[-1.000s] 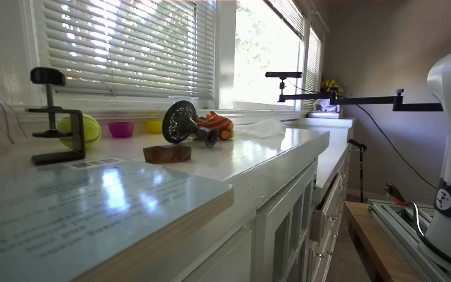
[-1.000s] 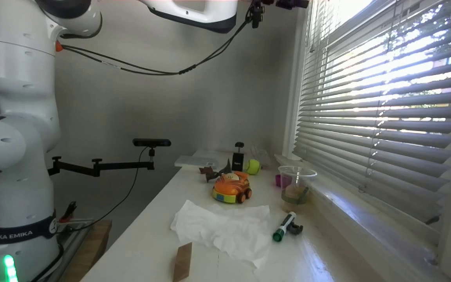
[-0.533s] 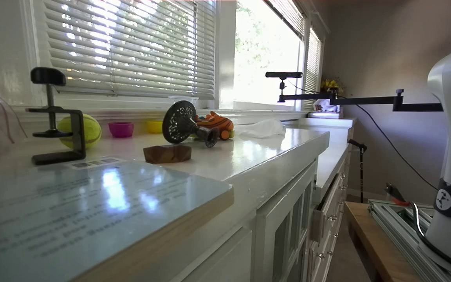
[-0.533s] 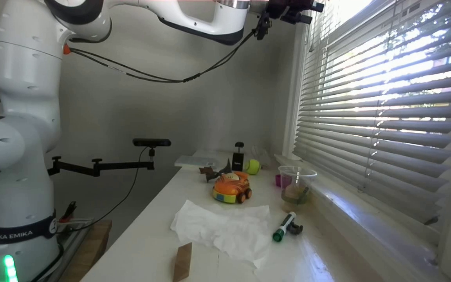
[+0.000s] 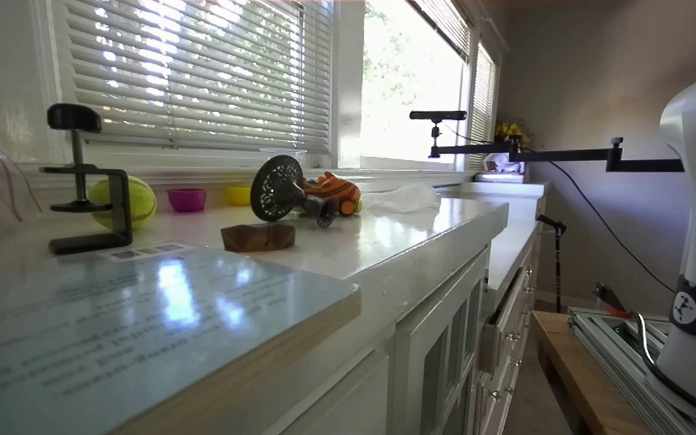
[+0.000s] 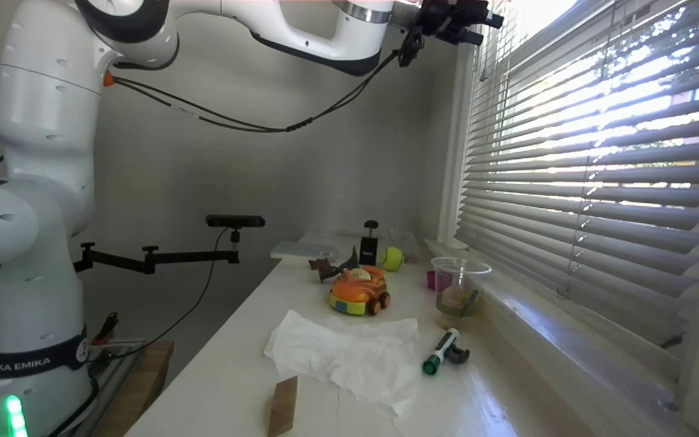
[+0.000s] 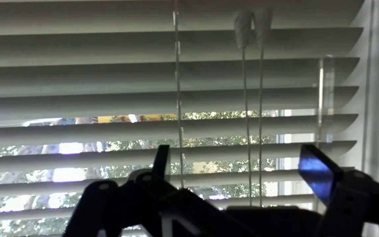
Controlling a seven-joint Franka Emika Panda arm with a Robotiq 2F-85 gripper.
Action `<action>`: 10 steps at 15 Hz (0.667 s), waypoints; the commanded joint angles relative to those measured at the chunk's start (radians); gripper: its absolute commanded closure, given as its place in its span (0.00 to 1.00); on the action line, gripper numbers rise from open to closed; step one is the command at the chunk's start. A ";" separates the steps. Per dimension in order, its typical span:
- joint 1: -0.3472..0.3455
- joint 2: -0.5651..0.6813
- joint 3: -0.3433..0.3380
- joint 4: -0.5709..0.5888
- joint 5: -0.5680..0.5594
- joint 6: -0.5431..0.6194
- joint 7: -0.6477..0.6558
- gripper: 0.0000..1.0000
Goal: Pull up the blinds
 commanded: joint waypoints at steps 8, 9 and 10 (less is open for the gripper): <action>-0.017 0.069 0.011 0.081 0.083 0.029 -0.092 0.28; -0.017 0.071 0.011 0.083 0.086 0.030 -0.096 0.34; -0.018 0.074 0.012 0.086 0.087 0.031 -0.099 0.43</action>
